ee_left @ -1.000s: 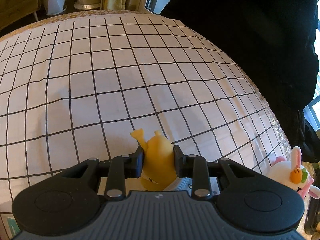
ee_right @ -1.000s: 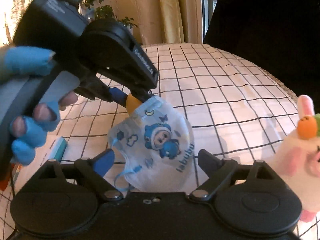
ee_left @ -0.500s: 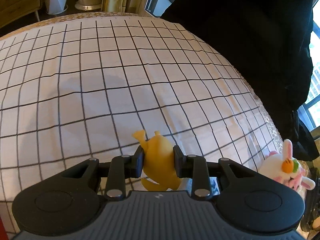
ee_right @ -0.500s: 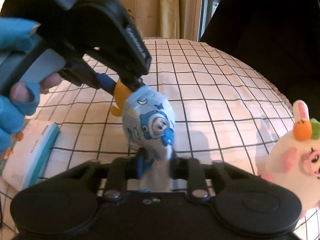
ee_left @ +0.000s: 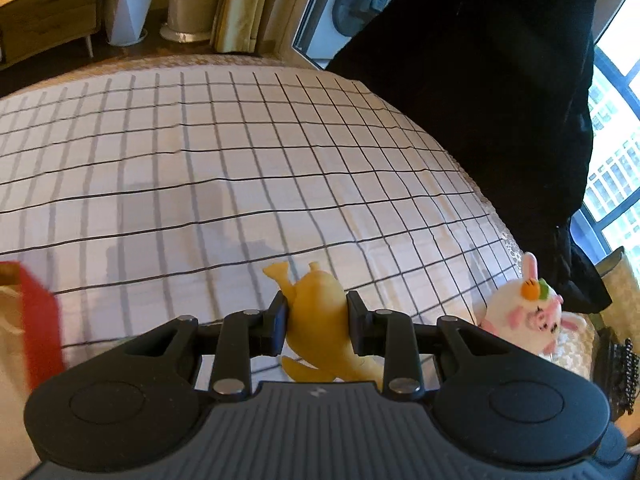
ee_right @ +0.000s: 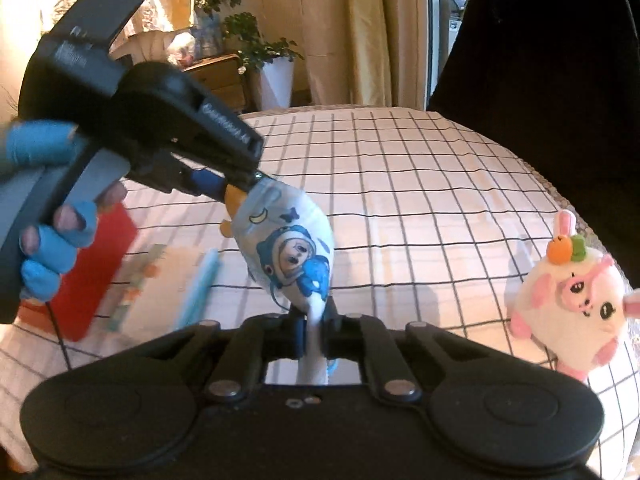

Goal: Organize soft objects

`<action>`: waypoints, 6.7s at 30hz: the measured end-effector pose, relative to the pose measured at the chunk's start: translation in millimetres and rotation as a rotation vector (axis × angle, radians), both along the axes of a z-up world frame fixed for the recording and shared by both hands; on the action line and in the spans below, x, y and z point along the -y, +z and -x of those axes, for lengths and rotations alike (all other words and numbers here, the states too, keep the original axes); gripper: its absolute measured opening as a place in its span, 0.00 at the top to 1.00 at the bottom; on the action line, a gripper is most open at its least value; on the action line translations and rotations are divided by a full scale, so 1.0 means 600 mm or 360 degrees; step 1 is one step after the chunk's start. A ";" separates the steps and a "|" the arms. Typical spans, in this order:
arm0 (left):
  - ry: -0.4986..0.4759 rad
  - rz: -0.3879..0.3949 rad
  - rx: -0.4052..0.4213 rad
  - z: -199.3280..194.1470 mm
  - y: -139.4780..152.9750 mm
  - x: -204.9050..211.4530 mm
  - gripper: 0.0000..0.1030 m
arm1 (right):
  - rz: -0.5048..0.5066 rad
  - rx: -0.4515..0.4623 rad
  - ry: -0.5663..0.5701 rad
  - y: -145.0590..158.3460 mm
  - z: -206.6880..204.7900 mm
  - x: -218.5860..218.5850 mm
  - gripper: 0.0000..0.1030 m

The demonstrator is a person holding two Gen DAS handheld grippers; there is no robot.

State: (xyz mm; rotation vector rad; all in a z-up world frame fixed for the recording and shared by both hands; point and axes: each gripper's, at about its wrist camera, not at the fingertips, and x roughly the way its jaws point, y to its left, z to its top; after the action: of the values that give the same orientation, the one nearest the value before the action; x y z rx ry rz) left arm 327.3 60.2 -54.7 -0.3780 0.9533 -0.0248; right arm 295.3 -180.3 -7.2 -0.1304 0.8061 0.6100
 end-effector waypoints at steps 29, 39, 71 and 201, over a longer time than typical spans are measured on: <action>0.0115 -0.0308 0.0031 0.279 0.125 -0.248 0.71 | -0.0176 0.0039 0.0289 0.111 0.118 -0.165 0.93; 0.0173 -0.0483 -0.0094 0.280 0.064 -0.328 0.71 | -0.0106 -0.0062 0.0419 0.082 0.097 -0.315 0.93; 0.0357 -0.0251 -0.0097 0.258 -0.034 -0.377 0.46 | 0.0109 -0.0233 0.0597 -0.011 0.088 -0.413 0.66; 0.0232 -0.0718 0.0489 0.489 0.102 -0.114 0.06 | -0.0325 0.0322 0.0509 0.119 0.220 -0.170 0.00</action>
State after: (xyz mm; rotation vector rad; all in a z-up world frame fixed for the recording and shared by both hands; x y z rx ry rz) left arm 33.7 128.8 6.4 -0.0217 0.6014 0.2553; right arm 163.2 -78.6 64.3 -0.1328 0.5257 0.9614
